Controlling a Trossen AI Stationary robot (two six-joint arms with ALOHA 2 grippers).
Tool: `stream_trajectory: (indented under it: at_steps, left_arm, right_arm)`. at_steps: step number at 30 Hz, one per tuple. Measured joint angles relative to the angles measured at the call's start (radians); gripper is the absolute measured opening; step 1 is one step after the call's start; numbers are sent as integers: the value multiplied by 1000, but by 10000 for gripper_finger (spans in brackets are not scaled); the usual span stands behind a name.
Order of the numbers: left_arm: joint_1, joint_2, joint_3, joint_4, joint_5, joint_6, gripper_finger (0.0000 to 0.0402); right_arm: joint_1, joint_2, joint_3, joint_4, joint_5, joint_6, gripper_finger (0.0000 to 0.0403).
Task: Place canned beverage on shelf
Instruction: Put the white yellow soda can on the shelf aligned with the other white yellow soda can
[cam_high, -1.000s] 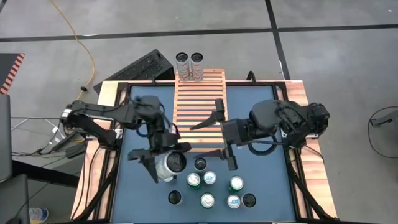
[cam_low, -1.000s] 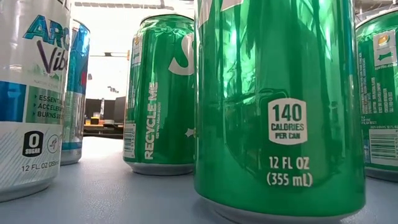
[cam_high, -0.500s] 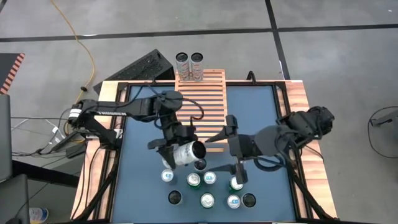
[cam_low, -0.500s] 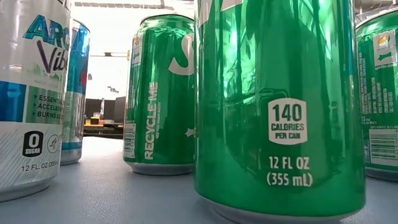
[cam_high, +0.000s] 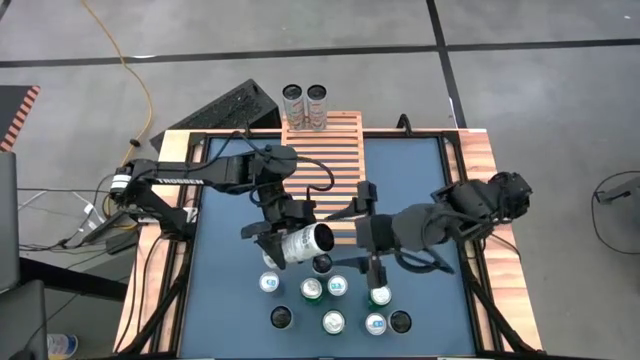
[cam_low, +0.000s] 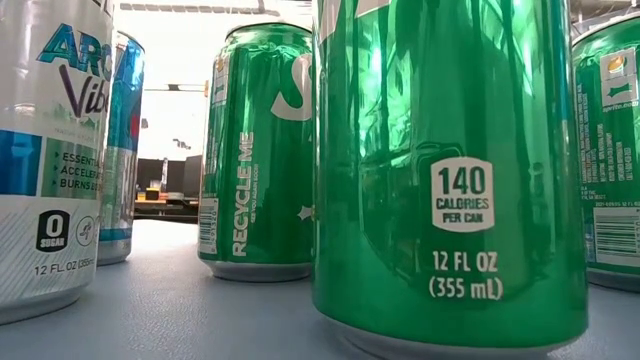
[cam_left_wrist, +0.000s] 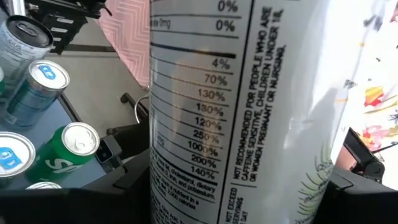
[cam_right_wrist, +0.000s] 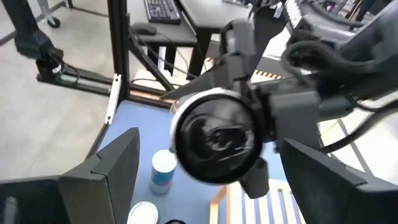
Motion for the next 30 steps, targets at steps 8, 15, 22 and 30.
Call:
stream_trajectory:
  at_steps: [8, 15, 22, 30]
  left_arm:
    - [0, 0, 0, -30, -9, 35, 248]
    - [0, 0, 0, -30, -25, 35, 248]
    - [0, 0, 0, -29, -26, 30, 248]
    - [0, 0, -1, -38, -25, 21, 248]
  right_arm:
    - [-35, -1, 1, 13, -62, 0, 337]
    - [-56, 30, -1, 16, -109, -33, 337]
    - [-73, 48, 1, 40, -128, -79, 334]
    - [-67, 34, 2, 51, -137, -66, 301]
